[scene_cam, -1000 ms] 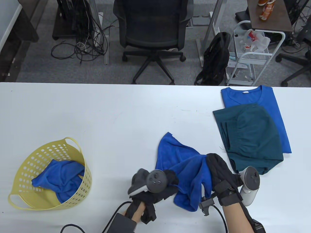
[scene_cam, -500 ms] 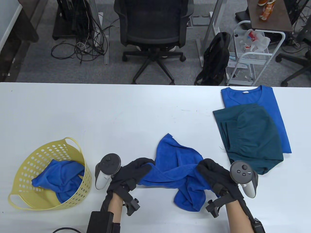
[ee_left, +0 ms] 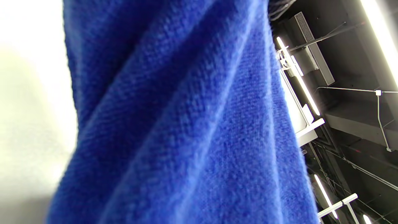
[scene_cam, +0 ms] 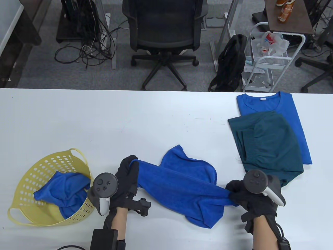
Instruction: Fold and stack clothes and towels from laundry basket
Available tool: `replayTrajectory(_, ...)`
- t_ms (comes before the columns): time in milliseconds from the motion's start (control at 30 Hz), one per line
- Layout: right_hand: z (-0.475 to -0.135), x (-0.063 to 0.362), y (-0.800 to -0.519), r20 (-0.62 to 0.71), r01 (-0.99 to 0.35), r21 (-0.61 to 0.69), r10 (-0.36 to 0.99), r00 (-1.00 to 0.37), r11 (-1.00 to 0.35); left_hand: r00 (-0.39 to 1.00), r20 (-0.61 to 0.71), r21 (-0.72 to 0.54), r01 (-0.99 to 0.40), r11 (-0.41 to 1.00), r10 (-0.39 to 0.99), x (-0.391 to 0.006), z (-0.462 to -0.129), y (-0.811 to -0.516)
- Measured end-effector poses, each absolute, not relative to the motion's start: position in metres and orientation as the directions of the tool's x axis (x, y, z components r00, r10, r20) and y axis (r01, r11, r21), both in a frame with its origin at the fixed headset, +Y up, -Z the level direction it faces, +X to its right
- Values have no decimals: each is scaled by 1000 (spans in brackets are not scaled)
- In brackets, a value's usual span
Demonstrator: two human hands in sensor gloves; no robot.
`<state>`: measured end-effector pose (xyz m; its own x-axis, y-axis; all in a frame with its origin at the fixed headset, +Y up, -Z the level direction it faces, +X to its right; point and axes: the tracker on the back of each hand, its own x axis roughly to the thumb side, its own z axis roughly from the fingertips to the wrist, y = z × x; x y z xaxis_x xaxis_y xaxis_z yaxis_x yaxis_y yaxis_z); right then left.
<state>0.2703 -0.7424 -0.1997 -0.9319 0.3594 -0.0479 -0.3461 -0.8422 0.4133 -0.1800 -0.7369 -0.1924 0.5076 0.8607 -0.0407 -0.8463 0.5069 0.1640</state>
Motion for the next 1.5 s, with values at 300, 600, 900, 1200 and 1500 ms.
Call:
replayTrajectory(300, -187, 300, -725, -303, -370, 54, 338, -891, -927, 588, -62, 163, -791, 590, 806, -170, -192, -738)
replayTrajectory(600, -172, 321, -712, -319, -361, -319, 458, -830, -876, 704, -97, 187, -681, 708, 704, -163, -191, -737)
replayTrajectory(900, -231, 330, -695, -344, -985, 4, 925, -163, -173, 762, -421, -154, -595, 789, 492, -155, -246, -685)
replayTrajectory(1200, -272, 321, -603, 245, -959, -274, 960, -136, -66, 523, 58, 455, -772, 444, 850, -161, -310, -599)
replayTrajectory(1500, -235, 333, -605, 490, -995, -35, 866, -99, -94, 536, 466, 476, -823, 311, 704, -164, -235, -595)
